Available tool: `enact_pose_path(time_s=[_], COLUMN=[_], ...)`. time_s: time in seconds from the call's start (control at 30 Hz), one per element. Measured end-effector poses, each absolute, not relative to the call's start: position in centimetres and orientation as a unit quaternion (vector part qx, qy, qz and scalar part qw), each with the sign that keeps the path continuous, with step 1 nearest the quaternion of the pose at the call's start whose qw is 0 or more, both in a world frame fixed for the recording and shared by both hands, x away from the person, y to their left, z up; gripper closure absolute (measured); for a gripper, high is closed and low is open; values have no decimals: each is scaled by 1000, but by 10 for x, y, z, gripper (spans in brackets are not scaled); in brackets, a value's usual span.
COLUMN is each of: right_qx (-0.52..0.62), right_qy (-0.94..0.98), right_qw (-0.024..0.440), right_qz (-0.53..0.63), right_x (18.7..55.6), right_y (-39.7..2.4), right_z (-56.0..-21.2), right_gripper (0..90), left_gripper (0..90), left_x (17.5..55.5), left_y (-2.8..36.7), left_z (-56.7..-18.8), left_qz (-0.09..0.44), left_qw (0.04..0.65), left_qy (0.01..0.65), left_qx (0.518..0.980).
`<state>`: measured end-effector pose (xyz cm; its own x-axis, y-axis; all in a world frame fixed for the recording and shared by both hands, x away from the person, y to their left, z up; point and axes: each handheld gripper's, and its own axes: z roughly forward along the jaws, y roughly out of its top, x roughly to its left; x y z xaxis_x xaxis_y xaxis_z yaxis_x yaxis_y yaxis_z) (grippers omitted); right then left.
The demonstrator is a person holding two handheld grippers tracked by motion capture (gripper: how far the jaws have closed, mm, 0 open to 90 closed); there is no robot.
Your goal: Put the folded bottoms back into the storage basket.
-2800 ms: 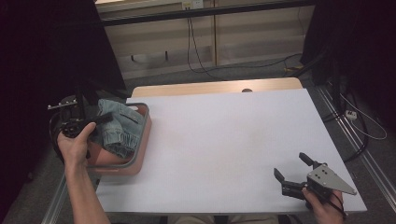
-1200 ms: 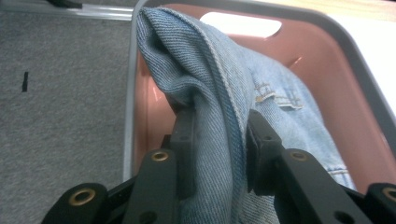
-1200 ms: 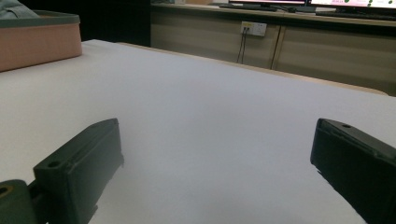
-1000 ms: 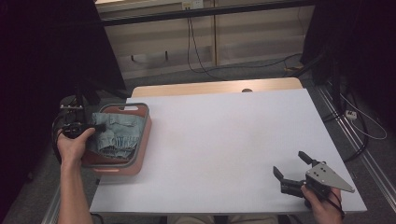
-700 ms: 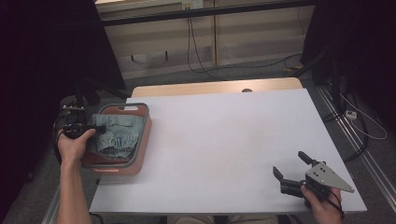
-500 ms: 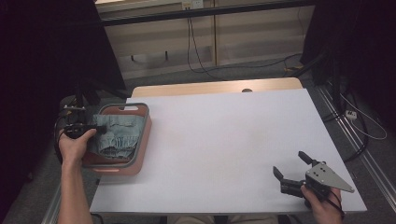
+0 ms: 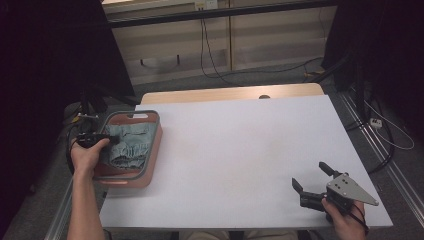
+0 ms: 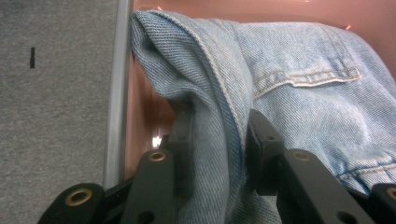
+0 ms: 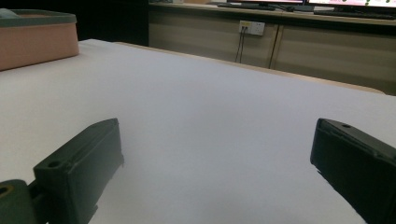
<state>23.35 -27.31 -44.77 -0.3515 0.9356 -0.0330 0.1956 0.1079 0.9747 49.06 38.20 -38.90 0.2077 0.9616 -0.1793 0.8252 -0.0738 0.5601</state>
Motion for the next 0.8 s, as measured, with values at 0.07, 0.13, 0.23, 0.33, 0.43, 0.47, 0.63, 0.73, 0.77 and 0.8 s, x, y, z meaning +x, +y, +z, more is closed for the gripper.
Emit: enact_pose_path(time_s=[0.07, 0.13, 0.23, 0.33, 0.43, 0.47, 0.63, 0.73, 0.77, 0.8], right_qx=[436, 436, 436, 437, 438, 438, 438, 439, 439, 439], right_qy=[649, 648, 649, 649, 648, 648, 648, 647, 648, 649], right_qw=[365, 365, 365, 365, 366, 366, 368, 366, 365, 366], right_qz=[505, 506, 506, 505, 505, 504, 504, 505, 504, 503], right_x=[234, 234, 234, 234, 234, 234, 233, 233, 234, 233], right_y=[-273, -273, -273, -273, -274, -274, -274, -274, -274, -274], right_z=[-448, -448, -448, -448, -448, -448, -447, -448, -448, -448], right_gripper=[19, 19, 19, 19, 19, 19, 19, 19, 20, 19], left_gripper=[667, 665, 661, 640, 591, 586, 537, 525, 539, 584], left_x=[492, 492, 492, 491, 489, 488, 484, 481, 481, 481], left_y=[379, 378, 378, 380, 380, 381, 383, 384, 383, 382], left_z=[-390, -389, -390, -388, -384, -383, -375, -370, -370, -370], left_qz=[129, 128, 134, 133, 139, 141, 153, 157, 157, 167], left_qw=[280, 274, 275, 279, 277, 277, 286, 287, 281, 271], left_qy=[613, 611, 611, 609, 611, 612, 613, 614, 613, 615], left_qx=[727, 732, 730, 731, 728, 727, 720, 718, 721, 721])
